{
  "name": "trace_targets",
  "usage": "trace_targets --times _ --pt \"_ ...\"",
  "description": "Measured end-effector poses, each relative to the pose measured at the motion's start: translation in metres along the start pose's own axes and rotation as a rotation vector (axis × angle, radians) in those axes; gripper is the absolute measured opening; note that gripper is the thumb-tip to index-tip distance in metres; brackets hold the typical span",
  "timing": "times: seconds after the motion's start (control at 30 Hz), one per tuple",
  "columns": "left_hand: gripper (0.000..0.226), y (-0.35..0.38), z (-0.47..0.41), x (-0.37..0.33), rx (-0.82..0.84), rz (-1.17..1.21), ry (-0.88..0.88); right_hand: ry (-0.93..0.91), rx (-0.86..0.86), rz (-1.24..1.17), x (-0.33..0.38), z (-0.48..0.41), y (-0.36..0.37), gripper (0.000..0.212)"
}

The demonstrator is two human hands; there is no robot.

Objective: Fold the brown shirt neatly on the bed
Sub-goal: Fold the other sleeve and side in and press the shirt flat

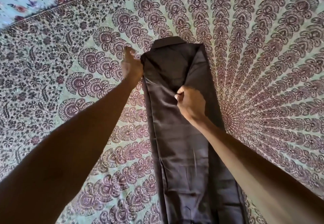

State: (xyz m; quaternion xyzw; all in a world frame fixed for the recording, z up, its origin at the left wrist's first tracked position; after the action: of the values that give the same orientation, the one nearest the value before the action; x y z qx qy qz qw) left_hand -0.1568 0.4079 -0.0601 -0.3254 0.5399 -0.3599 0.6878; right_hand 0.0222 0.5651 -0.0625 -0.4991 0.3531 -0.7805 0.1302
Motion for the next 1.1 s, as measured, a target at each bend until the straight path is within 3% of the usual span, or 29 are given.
trace_targets --times 0.07,0.13,0.23,0.3,0.4,0.57,0.73,0.87,0.93,1.0,1.1 --pt "0.036 -0.007 -0.001 -0.013 -0.048 -0.221 0.283 -0.007 -0.011 -0.031 0.0 -0.001 0.0 0.015" --pt "0.021 -0.001 -0.001 -0.018 0.024 -0.366 0.472 -0.025 -0.025 -0.052 -0.002 -0.001 0.0 0.016" --pt "0.01 0.005 -0.01 -0.014 0.156 -0.4 0.32 -0.065 -0.02 -0.056 -0.006 -0.002 0.003 0.016" --pt "0.02 0.002 -0.017 -0.016 0.12 -0.396 0.215 -0.086 -0.039 -0.071 -0.008 -0.003 0.005 0.013" --pt "0.022 -0.002 -0.023 -0.019 0.054 -0.417 0.199 -0.087 -0.063 -0.069 -0.008 -0.005 0.008 0.012" --pt "0.012 0.002 -0.004 -0.01 -0.066 -0.578 0.299 -0.109 -0.076 0.003 -0.004 -0.004 0.008 0.016" --pt "0.013 -0.005 -0.006 -0.01 -0.115 -0.55 0.344 -0.263 -0.163 0.094 -0.001 -0.004 -0.003 0.015" --pt "0.027 -0.014 0.007 -0.024 -0.234 -0.456 0.451 -0.27 -0.115 0.288 -0.007 -0.031 -0.007 0.048" --pt "0.02 -0.008 0.023 -0.031 -0.278 -0.427 0.546 -0.269 -0.057 0.347 -0.011 -0.047 -0.007 0.061" --pt "0.021 0.013 0.044 -0.029 -0.195 -0.413 0.621 -0.246 0.017 0.363 -0.017 -0.065 -0.007 0.068" --pt "0.065 0.053 0.064 -0.008 0.03 -0.463 0.512 -0.12 0.119 0.344 -0.034 -0.094 -0.012 0.075"
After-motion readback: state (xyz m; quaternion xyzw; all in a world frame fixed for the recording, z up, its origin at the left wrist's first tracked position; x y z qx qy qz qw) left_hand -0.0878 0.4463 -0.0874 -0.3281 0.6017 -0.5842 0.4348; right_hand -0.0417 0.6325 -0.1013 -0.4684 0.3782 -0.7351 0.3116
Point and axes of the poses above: each hand's wrist, its own z-axis away from the middle knuckle, its own y-axis out of the palm, x = y × z, the point moved 4 cm from there along -z, towards the middle knuckle, and after that the axes turned 14 degrees about -z, right-handed, at the moved point
